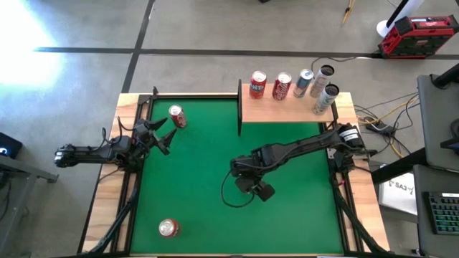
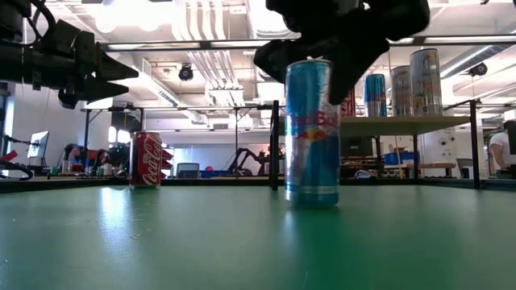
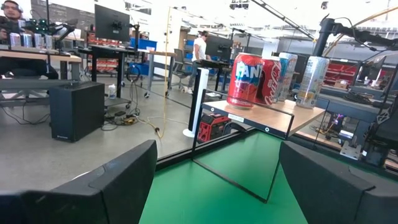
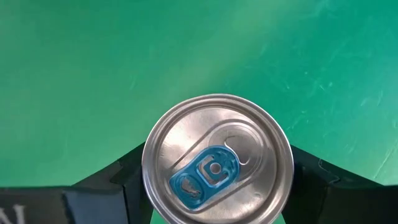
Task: Place canned beverage on shelf
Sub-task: Put the blue soda can on the shelf aligned with the other blue soda can
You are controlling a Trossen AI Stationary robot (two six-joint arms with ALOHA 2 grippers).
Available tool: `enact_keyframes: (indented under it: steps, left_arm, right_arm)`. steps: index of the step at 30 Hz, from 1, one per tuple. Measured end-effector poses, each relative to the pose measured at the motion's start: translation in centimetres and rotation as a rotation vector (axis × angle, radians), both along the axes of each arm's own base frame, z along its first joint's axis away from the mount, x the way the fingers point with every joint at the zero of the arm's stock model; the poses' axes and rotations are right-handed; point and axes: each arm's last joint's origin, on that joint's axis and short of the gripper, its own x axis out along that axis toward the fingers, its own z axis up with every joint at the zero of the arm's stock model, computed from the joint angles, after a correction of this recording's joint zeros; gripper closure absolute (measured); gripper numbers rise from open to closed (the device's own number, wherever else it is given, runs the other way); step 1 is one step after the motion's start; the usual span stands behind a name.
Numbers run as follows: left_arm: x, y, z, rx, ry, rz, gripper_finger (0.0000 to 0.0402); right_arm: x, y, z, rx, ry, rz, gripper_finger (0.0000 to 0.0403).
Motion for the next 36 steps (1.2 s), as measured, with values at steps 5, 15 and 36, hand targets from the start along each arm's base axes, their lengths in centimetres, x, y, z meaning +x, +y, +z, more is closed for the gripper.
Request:
enact_keyframes:
  steps: [5, 15, 36]
  left_arm:
    - [0.00, 0.00, 0.00, 0.000, 0.000, 0.000, 0.0078]
    - [0.00, 0.00, 0.00, 0.000, 0.000, 0.000, 0.0078]
    - [0.00, 0.00, 0.00, 0.000, 0.000, 0.000, 0.0078]
  right_arm:
    - [0.36, -0.12, 0.38, 0.034, -0.008, -0.085, 0.0155]
    - [0.27, -0.18, 0.33, 0.023, -0.002, -0.083, 0.0104]
    - [-0.19, -0.42, 0.41, 0.039, 0.121, -0.577, 0.0003]
